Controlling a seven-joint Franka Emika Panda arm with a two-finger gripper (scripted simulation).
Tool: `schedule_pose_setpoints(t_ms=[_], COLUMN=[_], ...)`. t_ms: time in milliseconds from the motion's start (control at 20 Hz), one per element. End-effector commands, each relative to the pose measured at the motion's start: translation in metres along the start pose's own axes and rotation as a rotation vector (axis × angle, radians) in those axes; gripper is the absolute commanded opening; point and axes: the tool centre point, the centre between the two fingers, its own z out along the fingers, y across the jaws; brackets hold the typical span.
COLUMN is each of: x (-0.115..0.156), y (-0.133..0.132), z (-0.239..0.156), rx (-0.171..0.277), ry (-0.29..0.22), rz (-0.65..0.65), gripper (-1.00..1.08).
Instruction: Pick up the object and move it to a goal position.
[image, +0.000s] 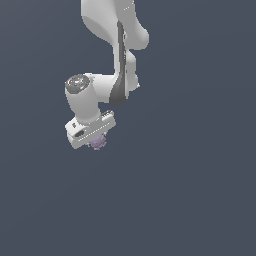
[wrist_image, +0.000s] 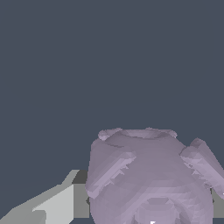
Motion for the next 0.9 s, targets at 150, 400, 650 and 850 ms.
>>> schedule_pose_setpoints(t_ms=[150, 400, 650, 850], x=[0.001, 0.002, 0.003, 0.004], y=[0.039, 0.063, 0.077, 0.083], z=[-0.022, -0.035, -0.042, -0.045], rx=[0.001, 0.001, 0.000, 0.000], ry=[-0.001, -0.001, -0.001, -0.001], rz=[-0.001, -0.001, -0.001, -0.001], gripper=[-1.00, -1.00, -1.00, -1.00])
